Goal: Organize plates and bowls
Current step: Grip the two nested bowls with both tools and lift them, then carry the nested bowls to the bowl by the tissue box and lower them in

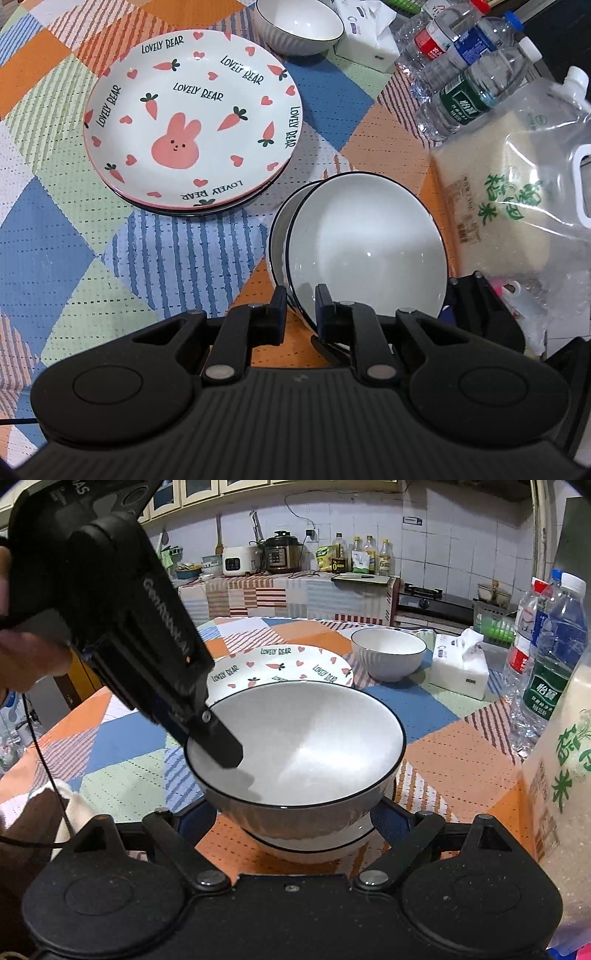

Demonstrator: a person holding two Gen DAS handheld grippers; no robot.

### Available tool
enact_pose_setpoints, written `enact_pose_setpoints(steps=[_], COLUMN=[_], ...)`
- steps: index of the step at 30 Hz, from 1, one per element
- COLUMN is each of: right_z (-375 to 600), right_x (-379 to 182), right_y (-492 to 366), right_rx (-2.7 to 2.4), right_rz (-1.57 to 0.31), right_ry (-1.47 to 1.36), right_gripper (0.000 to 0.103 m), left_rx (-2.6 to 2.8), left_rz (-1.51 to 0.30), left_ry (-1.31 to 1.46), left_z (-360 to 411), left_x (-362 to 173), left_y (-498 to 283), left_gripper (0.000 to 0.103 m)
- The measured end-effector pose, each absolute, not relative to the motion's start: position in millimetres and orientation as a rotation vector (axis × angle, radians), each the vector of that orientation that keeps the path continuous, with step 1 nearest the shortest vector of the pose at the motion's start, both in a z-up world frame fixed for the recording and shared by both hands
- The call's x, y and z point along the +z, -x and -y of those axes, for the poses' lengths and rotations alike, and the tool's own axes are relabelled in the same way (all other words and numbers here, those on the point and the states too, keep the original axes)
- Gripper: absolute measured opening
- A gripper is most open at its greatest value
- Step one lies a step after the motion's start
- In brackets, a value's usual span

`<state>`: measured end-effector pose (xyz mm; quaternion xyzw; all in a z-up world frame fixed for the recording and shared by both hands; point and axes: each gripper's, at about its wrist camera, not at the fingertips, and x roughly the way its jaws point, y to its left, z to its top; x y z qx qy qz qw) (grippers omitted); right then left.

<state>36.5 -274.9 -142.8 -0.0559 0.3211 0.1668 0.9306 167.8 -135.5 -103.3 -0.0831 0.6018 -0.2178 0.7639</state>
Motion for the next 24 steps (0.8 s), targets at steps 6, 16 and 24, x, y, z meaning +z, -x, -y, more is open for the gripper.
enact_pose_setpoints(steps=[6,16,24], right_z=[272,258,255], right_x=[-142,-142,-140], right_y=[-39,-42,-45], right_rx=[0.330,0.290,0.271], right_rz=[-0.668,-0.710,-0.745], right_ry=[0.150,0.257,0.277], right_gripper=[0.094,0.094,0.095], left_rx=[-0.455,-0.424,-0.406], left_rz=[-1.297,-1.293,-1.260], left_ry=[0.127,0.058,-0.001], left_z=[143,152,161], left_x=[-104,-111,-113], left_y=[-169,-169,-167], left_gripper=[0.014,0.013,0.016])
